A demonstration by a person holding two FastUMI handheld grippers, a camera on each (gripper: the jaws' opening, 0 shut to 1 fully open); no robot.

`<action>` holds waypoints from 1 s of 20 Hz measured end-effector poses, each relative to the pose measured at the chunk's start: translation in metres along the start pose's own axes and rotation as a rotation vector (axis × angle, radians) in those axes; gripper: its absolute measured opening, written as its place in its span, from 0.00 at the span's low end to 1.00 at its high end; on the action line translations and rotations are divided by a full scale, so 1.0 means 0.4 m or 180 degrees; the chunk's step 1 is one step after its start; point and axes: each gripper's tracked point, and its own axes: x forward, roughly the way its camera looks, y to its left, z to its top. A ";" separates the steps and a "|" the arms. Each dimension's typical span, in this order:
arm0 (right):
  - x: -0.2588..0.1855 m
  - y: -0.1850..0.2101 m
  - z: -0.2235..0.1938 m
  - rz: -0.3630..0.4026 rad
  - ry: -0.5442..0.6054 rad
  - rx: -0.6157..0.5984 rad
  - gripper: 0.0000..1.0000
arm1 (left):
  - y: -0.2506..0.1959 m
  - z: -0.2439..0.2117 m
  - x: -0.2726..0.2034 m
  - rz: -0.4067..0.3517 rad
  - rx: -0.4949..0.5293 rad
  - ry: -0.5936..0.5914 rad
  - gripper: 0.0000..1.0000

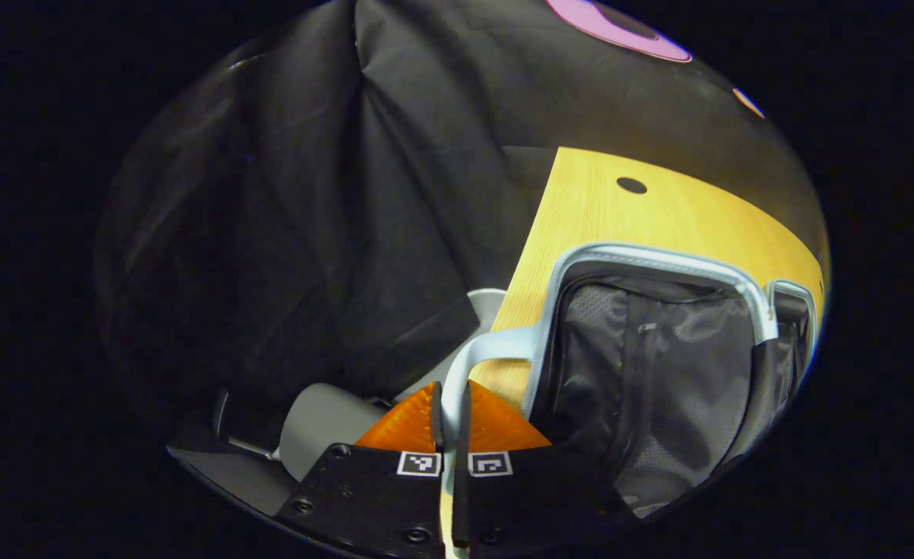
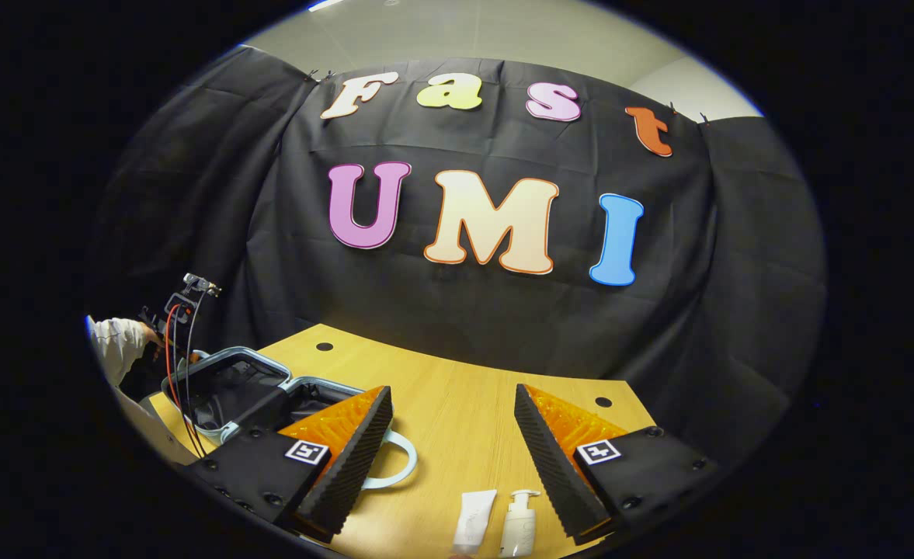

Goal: First open the suitcase, pack the skin care products into it, and then close the suitcase.

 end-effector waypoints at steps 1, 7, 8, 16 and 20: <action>-0.002 -0.006 0.002 -0.0021 0.0002 -0.0004 1.00 | -0.016 0.001 0.004 0.0039 0.0031 -0.0017 0.00; -0.007 -0.022 0.013 -0.0051 -0.0064 0.0037 1.00 | -0.011 0.074 -0.027 0.0533 -0.0128 -0.0260 0.40; -0.009 -0.022 0.018 -0.0033 -0.0091 0.0040 1.00 | -0.008 0.090 -0.043 0.0605 -0.0207 -0.0318 0.60; -0.012 -0.046 0.043 0.0213 -0.0214 0.0024 1.00 | 0.023 0.124 -0.130 0.0795 -0.0588 -0.0752 0.95; -0.026 -0.091 0.062 0.0246 -0.0328 0.0029 1.00 | -0.003 0.209 -0.287 0.0790 -0.0640 -0.1408 0.95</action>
